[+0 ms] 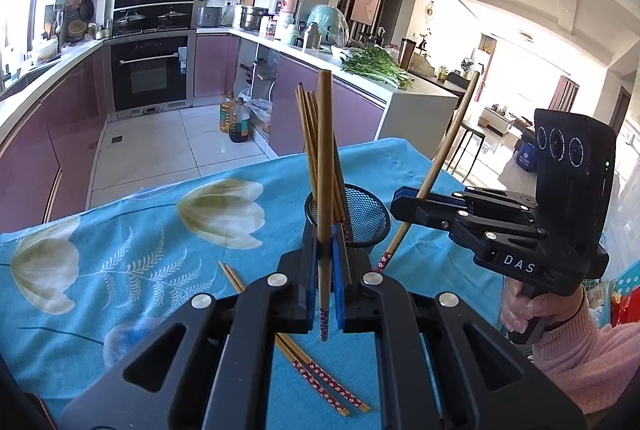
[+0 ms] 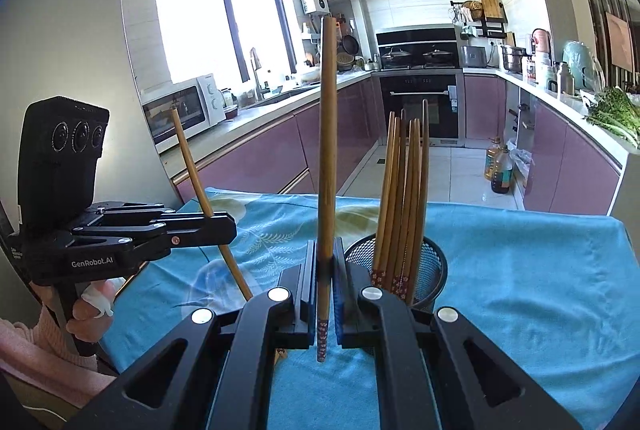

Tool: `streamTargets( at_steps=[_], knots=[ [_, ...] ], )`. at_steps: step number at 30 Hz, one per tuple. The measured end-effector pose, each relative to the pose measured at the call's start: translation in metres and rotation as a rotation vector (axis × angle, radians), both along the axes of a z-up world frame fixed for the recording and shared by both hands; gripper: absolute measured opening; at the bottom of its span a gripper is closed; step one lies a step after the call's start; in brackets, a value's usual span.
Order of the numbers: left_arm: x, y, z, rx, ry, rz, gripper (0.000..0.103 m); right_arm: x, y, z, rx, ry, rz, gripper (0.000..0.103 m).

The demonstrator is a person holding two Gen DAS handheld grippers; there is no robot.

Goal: Organize utensils
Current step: 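Carry both upright chopsticks over the mesh cup and lower them in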

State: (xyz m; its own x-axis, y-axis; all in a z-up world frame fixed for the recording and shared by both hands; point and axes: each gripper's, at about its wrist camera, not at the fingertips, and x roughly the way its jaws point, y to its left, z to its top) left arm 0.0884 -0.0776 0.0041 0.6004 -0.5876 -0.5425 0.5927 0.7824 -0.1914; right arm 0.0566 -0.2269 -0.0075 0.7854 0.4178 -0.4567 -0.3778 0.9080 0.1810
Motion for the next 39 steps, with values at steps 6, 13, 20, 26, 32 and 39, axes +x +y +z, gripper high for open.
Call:
streamTargets(
  at_steps=[6,13,20,26,32,39],
  knots=[
    [-0.001,-0.005,0.014,-0.020,-0.028,-0.021,0.007,-0.001,-0.008,0.010,-0.006,-0.032,-0.019,0.006],
    [0.001,-0.013,0.029,-0.046,-0.052,-0.044,0.007,-0.001,-0.018,0.023,-0.009,-0.065,-0.038,0.006],
    [0.005,-0.020,0.047,-0.068,-0.084,-0.055,0.007,0.000,-0.023,0.035,-0.022,-0.106,-0.040,0.006],
    [0.009,-0.027,0.063,-0.084,-0.122,-0.056,0.007,0.006,-0.024,0.044,-0.029,-0.130,-0.045,0.006],
    [0.016,-0.039,0.071,-0.089,-0.148,-0.058,0.007,0.014,-0.021,0.045,-0.035,-0.138,-0.051,0.006],
    [0.024,-0.050,0.061,-0.062,-0.125,-0.056,0.007,0.027,-0.022,0.037,-0.039,-0.111,-0.060,0.006]
  ],
)
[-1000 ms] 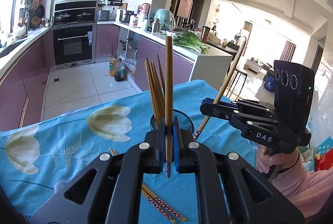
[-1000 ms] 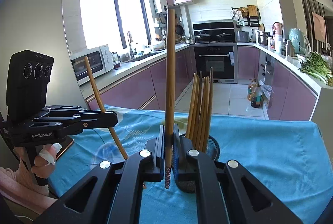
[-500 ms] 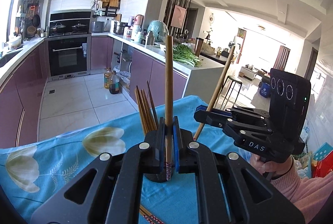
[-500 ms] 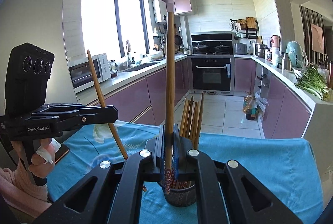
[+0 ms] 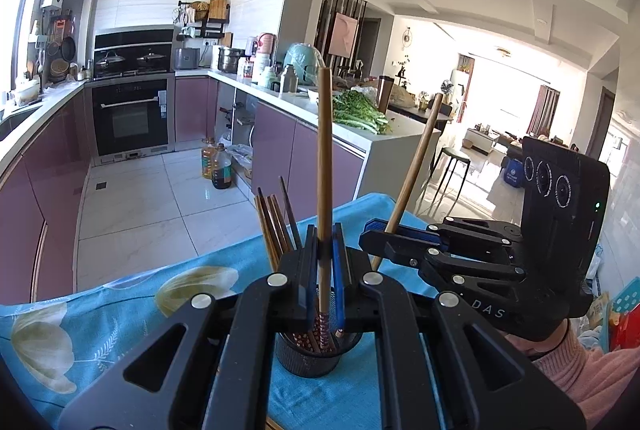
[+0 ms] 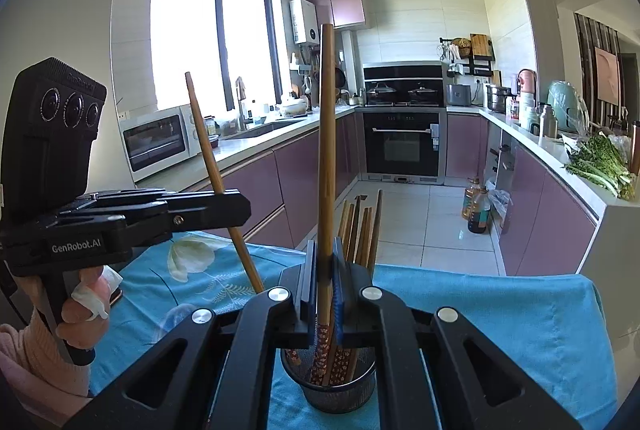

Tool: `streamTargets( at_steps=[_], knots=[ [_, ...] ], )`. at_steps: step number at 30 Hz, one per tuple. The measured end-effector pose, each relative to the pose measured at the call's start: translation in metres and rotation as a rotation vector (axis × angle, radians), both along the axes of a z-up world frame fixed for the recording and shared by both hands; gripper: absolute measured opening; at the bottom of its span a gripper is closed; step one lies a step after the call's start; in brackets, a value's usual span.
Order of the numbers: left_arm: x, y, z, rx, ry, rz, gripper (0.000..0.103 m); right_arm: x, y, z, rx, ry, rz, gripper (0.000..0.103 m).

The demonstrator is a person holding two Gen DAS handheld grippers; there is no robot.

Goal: Organize utensils
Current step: 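Carry both upright chopsticks over the mesh cup and lower them in, then open both grippers to release the chopsticks into the cup and withdraw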

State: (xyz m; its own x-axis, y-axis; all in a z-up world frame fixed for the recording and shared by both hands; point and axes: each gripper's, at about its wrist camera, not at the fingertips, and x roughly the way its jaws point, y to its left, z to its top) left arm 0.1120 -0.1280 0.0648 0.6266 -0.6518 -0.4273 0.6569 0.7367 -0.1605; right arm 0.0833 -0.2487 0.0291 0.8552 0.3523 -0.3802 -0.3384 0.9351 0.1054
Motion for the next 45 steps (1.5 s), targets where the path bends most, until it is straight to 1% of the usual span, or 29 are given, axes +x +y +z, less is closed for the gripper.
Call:
streamTargets(
  at_steps=[9,16,23,37,45],
  knots=[
    [0.021,-0.006,-0.020,0.034,0.060,-0.002,0.007,0.011,0.002,-0.011,-0.002,0.041,-0.006,0.006],
    [0.030,-0.012,-0.033,0.069,0.091,-0.010,0.007,0.019,0.004,-0.019,-0.010,0.072,-0.005,0.006],
    [0.036,-0.013,-0.043,0.081,0.125,-0.003,0.007,0.019,0.007,-0.029,-0.007,0.100,-0.007,0.006],
    [0.042,-0.022,-0.051,0.109,0.147,0.001,0.007,0.026,0.011,-0.040,-0.021,0.143,-0.008,0.006],
    [0.048,-0.024,-0.056,0.125,0.158,0.010,0.008,0.032,0.013,-0.052,-0.037,0.186,-0.007,0.006]
  ],
)
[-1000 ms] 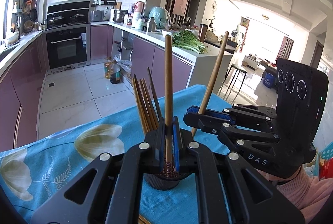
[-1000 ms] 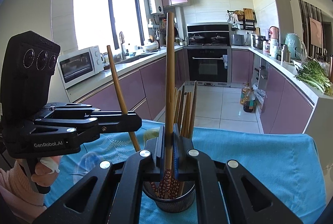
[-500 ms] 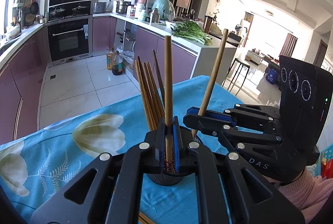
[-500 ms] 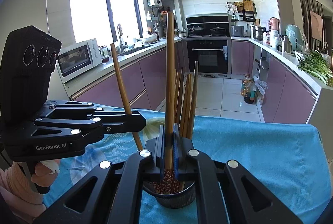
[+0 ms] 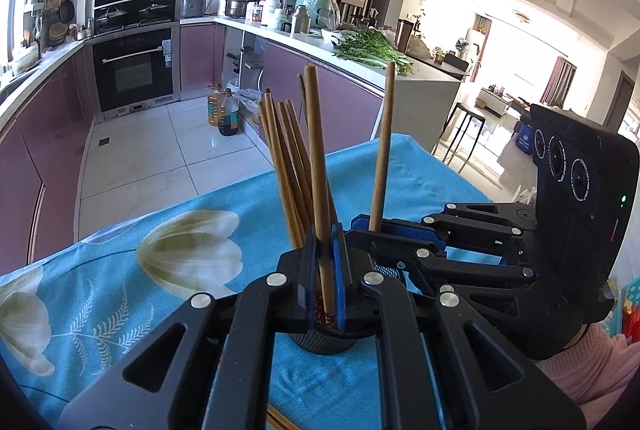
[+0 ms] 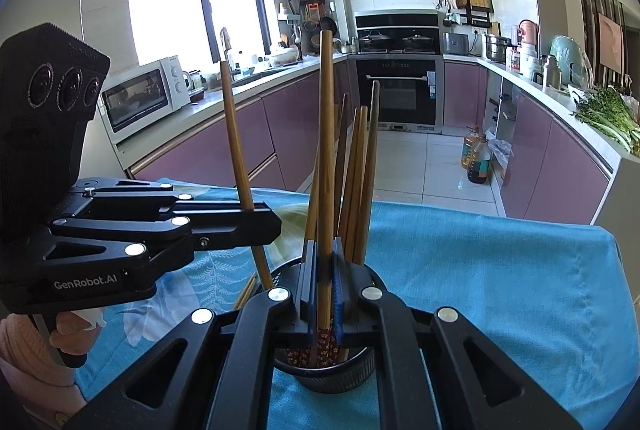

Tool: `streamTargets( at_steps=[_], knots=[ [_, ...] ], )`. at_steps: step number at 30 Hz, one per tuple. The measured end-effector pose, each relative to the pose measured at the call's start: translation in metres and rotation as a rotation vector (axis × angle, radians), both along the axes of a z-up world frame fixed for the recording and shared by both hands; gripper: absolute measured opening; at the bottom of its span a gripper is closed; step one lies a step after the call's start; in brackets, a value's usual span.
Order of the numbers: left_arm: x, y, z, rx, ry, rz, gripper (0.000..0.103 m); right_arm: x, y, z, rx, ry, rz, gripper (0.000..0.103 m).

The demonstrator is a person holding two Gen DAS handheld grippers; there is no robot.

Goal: Organize utensils
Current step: 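Open both grippers to release the chopsticks into the cup and withdraw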

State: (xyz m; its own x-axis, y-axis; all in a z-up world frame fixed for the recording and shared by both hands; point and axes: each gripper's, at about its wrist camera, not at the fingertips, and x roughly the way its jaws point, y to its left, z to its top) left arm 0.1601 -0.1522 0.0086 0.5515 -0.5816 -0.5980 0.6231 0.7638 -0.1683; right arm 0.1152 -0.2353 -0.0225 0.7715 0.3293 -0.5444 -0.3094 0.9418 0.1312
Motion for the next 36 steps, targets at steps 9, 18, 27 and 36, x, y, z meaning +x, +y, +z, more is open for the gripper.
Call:
streamTargets(
  at_steps=[9,18,27,36],
  knots=[
    [0.011,-0.006,-0.006,0.022,0.012,0.007,0.008,0.006,-0.001,-0.003,0.007,0.016,-0.007,0.006],
    [0.019,-0.007,-0.012,0.036,0.029,0.019,0.009,0.014,-0.001,-0.007,0.022,0.035,-0.021,0.006],
    [0.025,-0.007,-0.017,0.043,0.048,0.021,0.011,0.019,-0.010,-0.011,0.051,0.058,-0.039,0.007],
    [0.020,-0.001,-0.021,0.048,0.033,0.040,0.021,0.010,-0.015,-0.010,0.078,0.045,-0.047,0.012]
  ],
)
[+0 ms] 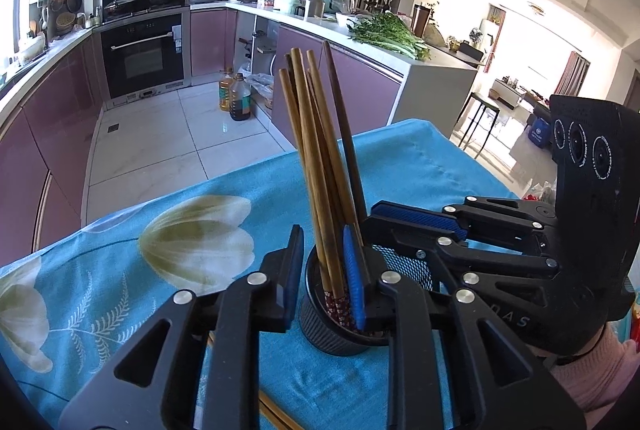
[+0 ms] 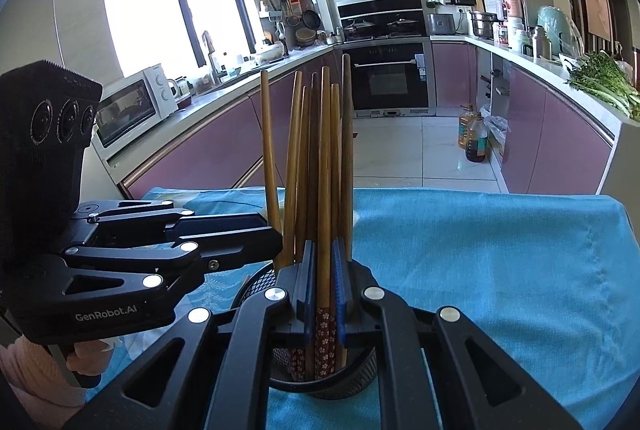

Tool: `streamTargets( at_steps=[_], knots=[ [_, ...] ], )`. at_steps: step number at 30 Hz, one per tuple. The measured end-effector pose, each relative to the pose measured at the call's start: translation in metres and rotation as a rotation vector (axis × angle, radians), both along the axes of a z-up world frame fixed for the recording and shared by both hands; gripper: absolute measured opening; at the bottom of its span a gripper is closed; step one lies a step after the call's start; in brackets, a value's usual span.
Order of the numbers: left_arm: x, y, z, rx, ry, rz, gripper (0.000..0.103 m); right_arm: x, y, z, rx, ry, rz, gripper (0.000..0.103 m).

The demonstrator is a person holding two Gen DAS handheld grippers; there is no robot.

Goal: Organize utensils
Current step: 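Open both grippers to release the chopsticks into the cup and withdraw, then lower both open grippers onto the last two chopsticks on the cloth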

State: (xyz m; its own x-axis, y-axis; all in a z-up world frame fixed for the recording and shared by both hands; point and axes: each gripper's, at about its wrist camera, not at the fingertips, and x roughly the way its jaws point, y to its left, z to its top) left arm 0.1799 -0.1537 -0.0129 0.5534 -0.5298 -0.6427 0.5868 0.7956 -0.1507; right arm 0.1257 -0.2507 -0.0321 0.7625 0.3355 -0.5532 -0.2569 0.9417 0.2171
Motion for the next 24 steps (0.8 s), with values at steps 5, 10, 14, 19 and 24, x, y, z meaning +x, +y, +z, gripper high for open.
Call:
streamTargets(
  at_steps=[5,10,14,19,24],
  knots=[
    [-0.011,0.014,0.004,-0.006,-0.037,0.024,0.025,-0.010,0.002,0.003,0.013,-0.019,0.005,0.022],
    [-0.034,0.039,0.008,-0.006,-0.101,0.080,0.038,-0.030,0.007,0.010,0.024,-0.058,0.039,0.030],
    [-0.056,0.068,0.007,0.007,-0.147,0.147,0.052,-0.050,0.021,0.021,0.004,-0.100,0.122,0.041],
    [-0.074,0.098,-0.010,0.042,-0.144,0.226,0.062,-0.067,0.049,0.015,-0.027,-0.088,0.236,0.047],
    [-0.088,0.116,-0.039,0.084,-0.090,0.270,0.065,-0.062,0.069,-0.017,-0.043,0.013,0.270,0.047]
  ],
)
